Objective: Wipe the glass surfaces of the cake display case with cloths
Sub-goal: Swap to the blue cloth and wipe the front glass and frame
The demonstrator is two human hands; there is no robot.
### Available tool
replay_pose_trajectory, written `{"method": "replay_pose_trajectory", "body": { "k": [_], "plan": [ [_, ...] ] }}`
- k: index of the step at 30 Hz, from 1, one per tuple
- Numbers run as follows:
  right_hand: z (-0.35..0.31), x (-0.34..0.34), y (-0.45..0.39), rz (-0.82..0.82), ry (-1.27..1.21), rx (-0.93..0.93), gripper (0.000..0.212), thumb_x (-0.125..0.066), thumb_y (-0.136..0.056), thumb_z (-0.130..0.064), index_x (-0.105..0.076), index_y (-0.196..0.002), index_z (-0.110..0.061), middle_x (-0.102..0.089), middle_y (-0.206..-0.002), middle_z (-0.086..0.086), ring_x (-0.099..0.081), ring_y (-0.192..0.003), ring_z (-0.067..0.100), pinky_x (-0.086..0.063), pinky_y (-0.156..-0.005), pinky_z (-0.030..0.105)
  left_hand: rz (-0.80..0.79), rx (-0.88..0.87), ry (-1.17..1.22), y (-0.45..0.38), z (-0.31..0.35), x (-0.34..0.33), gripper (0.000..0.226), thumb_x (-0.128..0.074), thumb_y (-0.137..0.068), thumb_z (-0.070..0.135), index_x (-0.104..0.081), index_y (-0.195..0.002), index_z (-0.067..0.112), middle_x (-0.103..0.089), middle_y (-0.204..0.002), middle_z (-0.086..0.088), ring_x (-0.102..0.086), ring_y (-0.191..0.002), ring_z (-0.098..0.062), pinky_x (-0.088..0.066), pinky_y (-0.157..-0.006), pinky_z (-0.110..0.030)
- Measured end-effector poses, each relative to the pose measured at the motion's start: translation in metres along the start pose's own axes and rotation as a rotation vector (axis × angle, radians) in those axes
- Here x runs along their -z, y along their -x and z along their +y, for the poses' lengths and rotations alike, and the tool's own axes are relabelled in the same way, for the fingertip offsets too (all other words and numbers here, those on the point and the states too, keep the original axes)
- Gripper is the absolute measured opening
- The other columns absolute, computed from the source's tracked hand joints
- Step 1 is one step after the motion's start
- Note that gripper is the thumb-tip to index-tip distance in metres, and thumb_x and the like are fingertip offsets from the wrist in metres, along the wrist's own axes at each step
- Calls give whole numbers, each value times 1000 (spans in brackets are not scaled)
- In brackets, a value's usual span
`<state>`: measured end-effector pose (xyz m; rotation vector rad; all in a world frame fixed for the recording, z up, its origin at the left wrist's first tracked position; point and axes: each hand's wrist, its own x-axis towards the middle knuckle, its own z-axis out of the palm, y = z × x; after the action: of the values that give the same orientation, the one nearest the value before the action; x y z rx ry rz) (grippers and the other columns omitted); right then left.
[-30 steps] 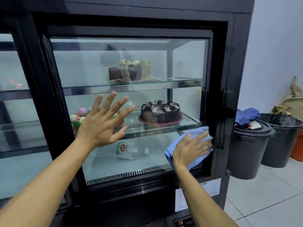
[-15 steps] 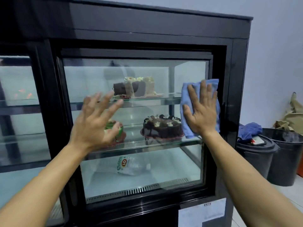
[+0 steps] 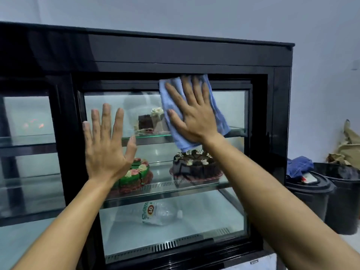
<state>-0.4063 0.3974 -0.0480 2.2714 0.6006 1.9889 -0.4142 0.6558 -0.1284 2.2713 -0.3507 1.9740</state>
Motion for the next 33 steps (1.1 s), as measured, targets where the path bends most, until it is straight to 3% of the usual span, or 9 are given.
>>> {"method": "replay_pose_trajectory", "body": {
  "k": [2,6,15,18,22,24,26,29,33],
  "plan": [
    [56,6,16,-23,42,71,60,-32,-106,-54,-32,-161,-30,-23,-170,9,-11,-158,34,-8,-126,61,6,8,-5,-2,-1,0,75,-32,-102,50,-13,-167,18,-3,-174,-12,3,-161,-33,6,-129,-50],
    [133,23,53,-25,44,-319,65,-23,-107,-57,-25,-163,-24,-20,-170,12,-13,-157,37,-10,-127,58,8,18,-10,-2,2,-1,76,-34,-101,50,-14,-167,17,-3,-174,-13,4,-161,-33,6,-129,-51],
    [9,-2,20,195,-82,-1140,67,-8,-105,-46,-15,-165,-17,-10,-172,15,-9,-158,41,-6,-127,56,-6,21,-27,-4,5,3,77,-33,-101,50,-15,-167,15,-5,-174,-15,1,-161,-36,-2,-129,-58],
    [-31,-9,-19,206,-47,-904,64,-18,-107,-43,-17,-164,-13,-16,-170,20,-12,-157,44,-9,-127,58,-16,33,18,-4,12,11,77,-36,-99,49,-24,-164,11,-14,-172,-18,-8,-160,-39,-1,-129,-56],
    [-64,-20,-16,106,-45,-386,63,-26,-108,-47,-25,-164,-17,-17,-170,16,-10,-158,41,-8,-127,59,53,-86,-4,-41,2,34,58,-44,-97,37,-51,-146,6,-49,-150,-21,-44,-139,-43,-16,-126,-60],
    [-46,-16,-6,45,-25,-41,60,-29,-109,-47,-29,-163,-21,-20,-171,10,-12,-159,36,-12,-127,58,50,-138,-27,-62,-9,34,58,-44,-100,34,-45,-151,7,-42,-156,-20,-39,-143,-43,-19,-125,-60],
    [-7,-11,-4,60,9,77,55,-33,-110,-44,-33,-162,-25,-25,-170,5,-16,-159,31,-12,-128,55,37,-128,-69,-69,-10,23,65,-40,-103,38,-31,-159,8,-27,-167,-17,-22,-155,-40,-11,-127,-58],
    [46,-8,10,128,52,-202,54,-31,-110,-41,-34,-161,-24,-27,-169,6,-20,-157,34,-10,-128,56,33,-89,-57,-63,-4,7,71,-36,-104,43,-18,-165,11,-11,-174,-10,-2,-161,-33,3,-130,-53],
    [48,-8,27,145,-61,-724,63,-17,-106,-46,-18,-165,-22,-12,-172,9,-7,-159,35,-2,-127,57,53,-75,-52,-62,-6,6,71,-38,-103,43,-21,-165,12,-12,-174,-8,-2,-161,-31,-1,-130,-55]
  ]
}}
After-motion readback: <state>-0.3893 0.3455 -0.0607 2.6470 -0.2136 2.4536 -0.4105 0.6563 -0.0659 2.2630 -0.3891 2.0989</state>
